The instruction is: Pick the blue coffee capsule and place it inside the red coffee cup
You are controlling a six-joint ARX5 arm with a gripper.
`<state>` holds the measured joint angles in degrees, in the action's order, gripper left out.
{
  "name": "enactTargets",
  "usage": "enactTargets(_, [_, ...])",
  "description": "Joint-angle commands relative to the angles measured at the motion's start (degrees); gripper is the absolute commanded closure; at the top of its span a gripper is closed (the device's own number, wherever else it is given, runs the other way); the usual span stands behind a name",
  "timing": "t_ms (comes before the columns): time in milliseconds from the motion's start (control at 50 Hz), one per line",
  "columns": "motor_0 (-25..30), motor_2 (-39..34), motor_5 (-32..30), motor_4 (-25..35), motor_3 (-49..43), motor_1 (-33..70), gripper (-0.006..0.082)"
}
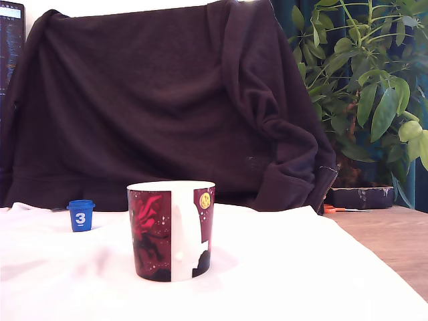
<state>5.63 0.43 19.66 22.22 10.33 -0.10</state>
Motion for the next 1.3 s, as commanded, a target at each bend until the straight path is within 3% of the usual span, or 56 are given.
enactTargets(0, [0.2,0.7,0.5,1.2,1.1,1.7,0.0781])
enactTargets(300, [0.2,3.6,-1.0,5.0,8.4,20.2,0.0781])
enactTargets(580, [0.4,7.6,-7.2,4.2,16.5,48.3,0.0764])
enactTargets(620, [0.6,8.3,-7.8,3.7,18.4,52.4,0.0722])
enactTargets(680, [1.1,9.6,-9.8,2.9,20.8,58.6,0.0584])
enactTargets(760, [1.7,11.7,-11.3,2.5,22.8,66.7,0.0277])
enactTargets(800, [2.0,12.9,-11.5,2.5,22.7,70.1,0.0166])
enactTargets(840, [2.4,13.8,-12.8,2.9,22.8,73.2,0.0108])
enactTargets(1020, [5.0,15.1,-18.6,-0.9,32.9,84.3,0.0098])
enactTargets(1280, [5.3,15.9,-19.8,-9.1,42.1,91.4,0.0098])
